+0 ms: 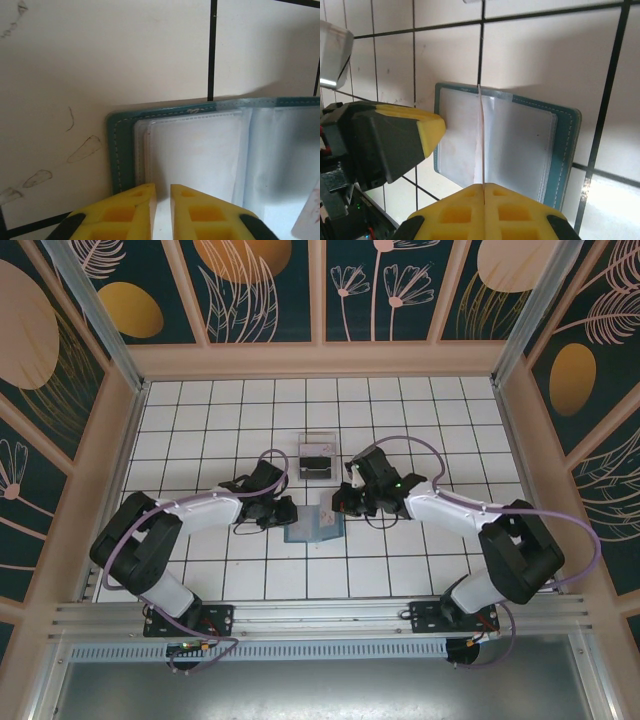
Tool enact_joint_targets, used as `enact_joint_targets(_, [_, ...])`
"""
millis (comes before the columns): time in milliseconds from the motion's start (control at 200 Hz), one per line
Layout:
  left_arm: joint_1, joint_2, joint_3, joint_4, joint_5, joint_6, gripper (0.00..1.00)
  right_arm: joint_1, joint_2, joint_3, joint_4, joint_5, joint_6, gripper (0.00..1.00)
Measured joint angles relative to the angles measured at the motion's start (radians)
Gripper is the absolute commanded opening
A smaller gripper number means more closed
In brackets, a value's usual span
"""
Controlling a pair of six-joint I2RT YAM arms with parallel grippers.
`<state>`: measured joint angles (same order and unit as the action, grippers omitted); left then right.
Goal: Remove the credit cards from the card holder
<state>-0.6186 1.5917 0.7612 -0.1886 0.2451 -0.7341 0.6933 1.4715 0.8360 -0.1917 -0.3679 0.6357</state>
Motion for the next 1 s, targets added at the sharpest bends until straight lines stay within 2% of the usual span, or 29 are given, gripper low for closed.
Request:
enact_joint_targets(345, [0.000,-0.026,-0.006,-0.019,-0.034,0.000,0.24,-0.024,0.001,0.128,-0.067,0.134,-0.303,0.00])
enact_joint_targets(721, [0.000,-0.087,-0.019,-0.025,-0.061,-0.001,0.25,-0.044,0.089,0.309,-0.212,0.170,-0.829,0.00])
enact_joint_targets(1001, [0.000,-0.104,-0.037,-0.028,-0.071,-0.001,0.25,-0.044,0.226,0.566,-0.388,0.214,-1.209,0.00])
